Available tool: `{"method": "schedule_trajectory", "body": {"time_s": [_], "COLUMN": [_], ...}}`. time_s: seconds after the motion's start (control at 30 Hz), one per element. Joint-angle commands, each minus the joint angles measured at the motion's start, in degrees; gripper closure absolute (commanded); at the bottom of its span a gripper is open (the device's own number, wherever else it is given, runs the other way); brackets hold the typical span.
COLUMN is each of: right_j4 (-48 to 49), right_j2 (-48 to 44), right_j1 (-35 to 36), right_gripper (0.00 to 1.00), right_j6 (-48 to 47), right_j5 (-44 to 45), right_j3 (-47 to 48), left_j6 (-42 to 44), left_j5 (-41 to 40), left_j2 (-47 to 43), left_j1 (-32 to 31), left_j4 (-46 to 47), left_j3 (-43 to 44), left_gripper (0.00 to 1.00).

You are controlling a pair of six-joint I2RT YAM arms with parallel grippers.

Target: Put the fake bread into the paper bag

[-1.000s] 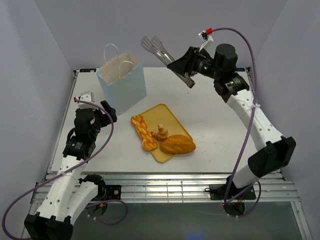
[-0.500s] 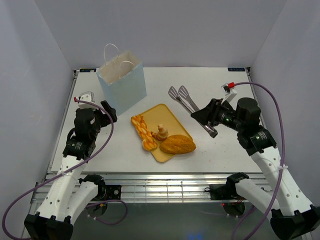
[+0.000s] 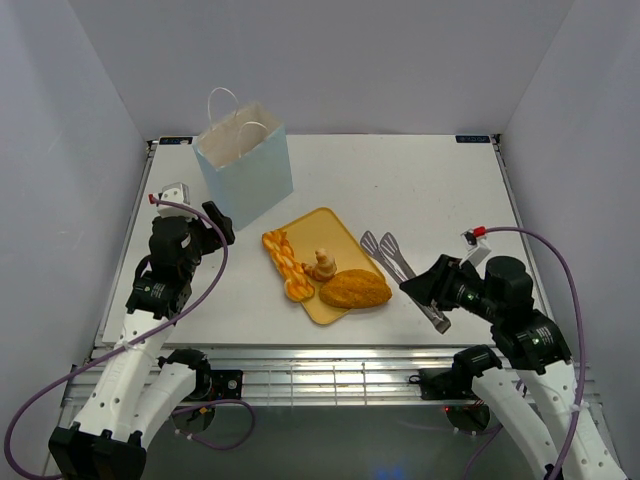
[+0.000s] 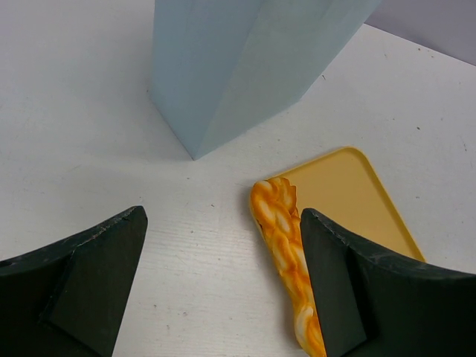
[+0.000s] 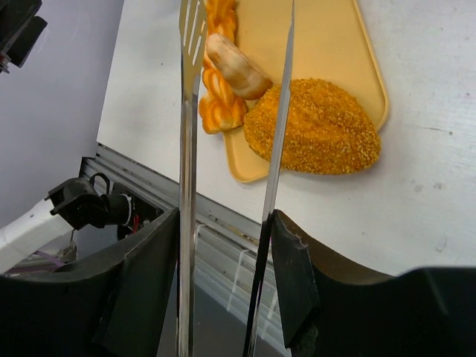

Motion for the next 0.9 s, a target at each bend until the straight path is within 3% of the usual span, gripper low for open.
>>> {"method": "schedule_trajectory", "body": {"time_s": [0.0,0.23,0.57,0.87], "right_j4": [-7.98,-17.41,-20.32,-23.14], "right_j2": [-3.71,-11.53,-21.9,-21.21], "right_j1": [-0.08,-0.16,-0.16,-0.16], "right_gripper": [0.43,0.43,0.43,0.39], "right_j6": [1.46,7.25,19.64,21.76], "right_j5": [4.42,5.93,4.26,3.73], "right_j3": [1.69,0.21,-7.35,-8.59], "left_j6": [0.52,0.52,0.43,0.43], "left_j5": [0.7,1.49,2.9,2.9], "left_j2": [0.05,-0.04,0.22,0.13], "left_j1": [-0.14,-0.23,-0.14,-0.14], "left_j4": [0.02,0.1,0.28,0.28], "left_j3": [0.52,0.52,0.44,0.44], "left_gripper": [0.06,0.06,0.06,0.06]}}
